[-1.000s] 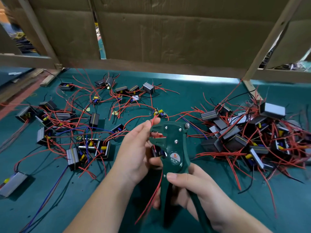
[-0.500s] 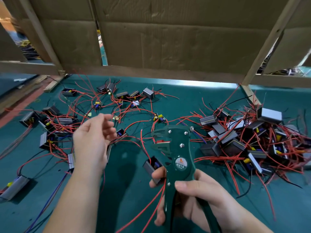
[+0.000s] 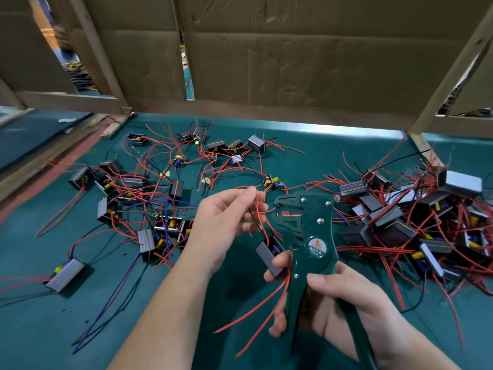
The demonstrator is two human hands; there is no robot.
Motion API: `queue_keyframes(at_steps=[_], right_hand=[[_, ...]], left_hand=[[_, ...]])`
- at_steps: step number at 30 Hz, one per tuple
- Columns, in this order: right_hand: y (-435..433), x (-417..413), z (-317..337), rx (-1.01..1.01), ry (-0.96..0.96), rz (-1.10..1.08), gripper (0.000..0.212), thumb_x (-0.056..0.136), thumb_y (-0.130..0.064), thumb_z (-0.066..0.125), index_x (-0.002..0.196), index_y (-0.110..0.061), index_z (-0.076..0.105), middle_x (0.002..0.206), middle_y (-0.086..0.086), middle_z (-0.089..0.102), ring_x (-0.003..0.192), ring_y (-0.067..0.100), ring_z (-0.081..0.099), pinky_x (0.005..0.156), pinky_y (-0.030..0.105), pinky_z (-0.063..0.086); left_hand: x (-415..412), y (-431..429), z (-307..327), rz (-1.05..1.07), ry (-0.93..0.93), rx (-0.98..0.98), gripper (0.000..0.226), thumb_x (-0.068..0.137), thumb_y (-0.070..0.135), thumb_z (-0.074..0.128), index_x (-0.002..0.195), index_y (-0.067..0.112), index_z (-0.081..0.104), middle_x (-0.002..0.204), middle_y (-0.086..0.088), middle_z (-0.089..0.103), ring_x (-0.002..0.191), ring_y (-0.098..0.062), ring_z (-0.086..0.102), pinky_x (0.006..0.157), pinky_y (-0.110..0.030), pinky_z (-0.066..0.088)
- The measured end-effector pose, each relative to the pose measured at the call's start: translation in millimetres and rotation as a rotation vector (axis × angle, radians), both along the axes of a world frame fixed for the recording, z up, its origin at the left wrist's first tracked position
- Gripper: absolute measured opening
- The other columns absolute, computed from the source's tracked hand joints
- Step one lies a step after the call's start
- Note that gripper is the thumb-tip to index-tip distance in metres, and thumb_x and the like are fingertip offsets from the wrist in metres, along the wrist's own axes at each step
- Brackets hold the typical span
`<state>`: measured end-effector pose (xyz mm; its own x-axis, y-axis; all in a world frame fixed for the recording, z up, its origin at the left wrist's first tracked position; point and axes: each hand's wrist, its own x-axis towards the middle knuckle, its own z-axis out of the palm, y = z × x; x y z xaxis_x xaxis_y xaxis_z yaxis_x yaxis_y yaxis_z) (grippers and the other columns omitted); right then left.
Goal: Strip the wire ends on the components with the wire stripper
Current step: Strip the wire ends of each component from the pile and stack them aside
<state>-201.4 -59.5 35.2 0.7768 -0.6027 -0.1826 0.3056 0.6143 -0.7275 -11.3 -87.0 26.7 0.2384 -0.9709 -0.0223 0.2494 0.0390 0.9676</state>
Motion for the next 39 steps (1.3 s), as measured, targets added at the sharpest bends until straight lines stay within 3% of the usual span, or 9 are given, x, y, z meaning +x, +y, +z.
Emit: queue_keyframes(at_steps=[11,15,22,24,26,29,32,36,39], right_hand=[[-1.2,-2.8,-3.7,-0.013,0.045,-0.012,0.063,0.054,-0.021,0.088,0.107,0.004,0.065,0.104,0.028,0.057,0.066,0.042,0.059,0.070,0.057,0.048],[-2.3,-9.5,0.3,-0.146,0.097,-0.217,0.064,0.047,-0.023,0.091,0.103,-0.001,0.069,0.107,0.029,0.061,0.065,0.045,0.060,0.065,0.054,0.050],[-31.4,-45.7,3.7,-0.493,0.315,-0.814,0.040,0.078,-0.013,0.061,0.118,-0.013,0.063,0.089,0.026,0.066,0.072,0.035,0.069,0.064,0.043,0.059],[-32.8,-47.8,1.2,-0.470,0.321,-0.799,0.046,0.079,-0.020,0.054,0.125,-0.019,0.060,0.106,0.037,0.060,0.081,0.038,0.069,0.068,0.044,0.060],[-31.5,-44.8,3.1,-0.485,0.231,-0.754,0.049,0.078,-0.017,0.050,0.127,-0.018,0.057,0.117,0.031,0.060,0.078,0.038,0.069,0.068,0.045,0.059],[-22.7,-31.0,4.9,-0.486,0.112,-0.633,0.050,0.078,-0.009,0.045,0.127,-0.003,0.052,0.127,0.007,0.063,0.066,0.040,0.067,0.063,0.052,0.057],[-13.4,-19.0,-3.5,-0.308,0.108,-0.506,0.051,0.071,-0.004,0.044,0.120,0.000,0.057,0.123,0.013,0.064,0.060,0.045,0.063,0.055,0.054,0.055],[-10.1,-12.4,-6.8,-0.226,0.174,-0.391,0.060,0.054,-0.003,0.062,0.114,-0.004,0.067,0.100,0.026,0.065,0.061,0.048,0.060,0.056,0.053,0.054],[-9.9,-11.7,-7.2,-0.222,0.197,-0.353,0.056,0.056,-0.010,0.066,0.112,-0.008,0.070,0.083,0.030,0.062,0.064,0.050,0.060,0.059,0.052,0.054]], left_hand=[[12.0,-2.1,6.1,0.295,0.130,0.020,0.041,0.097,0.020,0.052,0.064,0.009,0.073,0.057,-0.005,0.067,0.043,-0.010,0.057,0.042,-0.019,0.048],[23.9,-4.6,3.2,0.407,0.067,0.012,0.033,0.097,0.025,0.054,0.073,0.008,0.068,0.056,-0.002,0.065,0.044,-0.009,0.055,0.042,-0.019,0.047],[8.8,-4.9,-11.4,0.445,-0.424,-0.035,0.017,0.090,0.018,0.056,0.080,0.026,0.067,0.071,0.006,0.067,0.066,-0.010,0.061,0.064,-0.031,0.053],[6.3,-3.3,-12.1,0.457,-0.578,-0.067,0.021,0.089,0.008,0.056,0.089,0.028,0.064,0.084,0.008,0.065,0.072,0.001,0.058,0.069,-0.018,0.047],[4.3,-0.8,-9.2,0.458,-0.792,-0.129,0.026,0.087,-0.001,0.052,0.100,0.017,0.065,0.094,0.006,0.058,0.081,0.002,0.054,0.070,-0.008,0.041],[4.9,2.1,-0.5,0.474,-1.037,-0.176,0.032,0.085,-0.009,0.046,0.107,0.005,0.064,0.104,-0.004,0.058,0.098,-0.019,0.055,0.085,-0.022,0.040],[12.2,0.5,16.5,0.489,-1.203,-0.012,0.035,0.088,0.000,0.045,0.117,0.011,0.060,0.116,-0.008,0.057,0.110,-0.028,0.049,0.092,-0.035,0.038],[43.4,-5.1,35.6,0.461,-1.483,0.438,0.034,0.093,0.020,0.045,0.127,0.015,0.051,0.123,-0.012,0.056,0.115,-0.034,0.048,0.091,-0.042,0.039],[77.5,-16.9,42.2,0.404,-1.517,0.684,0.036,0.094,0.019,0.047,0.128,0.009,0.045,0.128,-0.019,0.052,0.119,-0.037,0.045,0.094,-0.044,0.038]])
